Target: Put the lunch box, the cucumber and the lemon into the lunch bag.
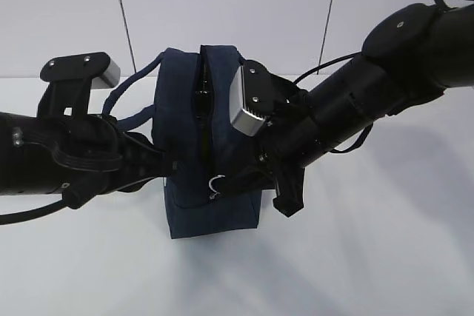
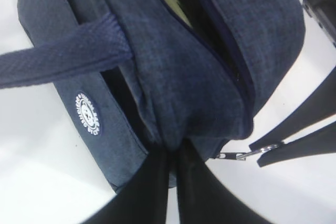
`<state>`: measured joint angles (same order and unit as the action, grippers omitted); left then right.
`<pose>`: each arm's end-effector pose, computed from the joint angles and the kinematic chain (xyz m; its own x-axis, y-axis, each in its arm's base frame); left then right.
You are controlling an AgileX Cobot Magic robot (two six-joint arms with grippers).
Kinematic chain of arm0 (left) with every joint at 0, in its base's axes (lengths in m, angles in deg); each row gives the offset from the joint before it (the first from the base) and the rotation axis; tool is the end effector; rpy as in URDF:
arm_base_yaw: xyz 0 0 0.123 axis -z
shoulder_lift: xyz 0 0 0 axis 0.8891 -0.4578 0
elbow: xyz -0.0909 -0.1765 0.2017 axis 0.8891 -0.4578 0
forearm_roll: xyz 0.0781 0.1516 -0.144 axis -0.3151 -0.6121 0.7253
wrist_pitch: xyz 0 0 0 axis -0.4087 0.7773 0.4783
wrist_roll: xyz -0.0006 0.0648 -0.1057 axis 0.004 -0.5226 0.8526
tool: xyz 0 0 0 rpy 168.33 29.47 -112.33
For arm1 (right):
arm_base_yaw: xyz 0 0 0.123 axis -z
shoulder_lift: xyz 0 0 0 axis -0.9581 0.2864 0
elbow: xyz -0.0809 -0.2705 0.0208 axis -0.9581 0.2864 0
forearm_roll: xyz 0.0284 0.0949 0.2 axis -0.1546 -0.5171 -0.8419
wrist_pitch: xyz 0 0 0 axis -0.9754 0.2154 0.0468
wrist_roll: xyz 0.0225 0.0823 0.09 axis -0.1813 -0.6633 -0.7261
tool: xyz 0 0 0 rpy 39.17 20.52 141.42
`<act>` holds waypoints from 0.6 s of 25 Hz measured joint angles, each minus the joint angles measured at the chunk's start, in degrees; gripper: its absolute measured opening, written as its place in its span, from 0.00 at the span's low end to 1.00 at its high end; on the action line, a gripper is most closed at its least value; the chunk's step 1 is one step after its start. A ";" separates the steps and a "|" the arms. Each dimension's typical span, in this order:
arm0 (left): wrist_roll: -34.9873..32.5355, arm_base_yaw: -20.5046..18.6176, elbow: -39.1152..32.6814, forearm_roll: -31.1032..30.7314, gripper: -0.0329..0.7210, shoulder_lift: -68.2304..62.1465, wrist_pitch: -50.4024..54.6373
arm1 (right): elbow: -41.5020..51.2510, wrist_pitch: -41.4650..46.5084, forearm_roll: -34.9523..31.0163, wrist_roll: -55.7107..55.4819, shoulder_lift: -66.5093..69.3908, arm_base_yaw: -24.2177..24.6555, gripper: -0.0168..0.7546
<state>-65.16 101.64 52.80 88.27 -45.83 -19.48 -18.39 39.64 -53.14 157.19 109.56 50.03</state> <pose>0.2230 -0.1818 0.2036 -0.7279 0.0309 -0.6850 0.3545 0.8720 -0.3374 0.2887 0.2130 0.1930 -0.0218 -0.6924 -0.7212 -0.9996 0.0283 0.0031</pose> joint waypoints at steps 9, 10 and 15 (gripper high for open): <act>0.00 0.00 0.00 -0.08 0.04 0.00 0.00 | -1.37 0.00 0.21 -1.58 -0.92 0.00 0.00; 0.00 0.00 0.00 -0.08 0.04 0.00 0.00 | -1.70 0.10 0.24 -1.83 -1.01 0.00 0.00; 0.00 0.00 0.00 -0.08 0.04 0.00 0.00 | -3.99 0.69 0.67 -3.38 -1.01 0.00 0.00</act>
<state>-65.16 101.64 52.80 88.19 -45.83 -19.48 -22.38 40.34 -52.48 153.81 108.55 50.03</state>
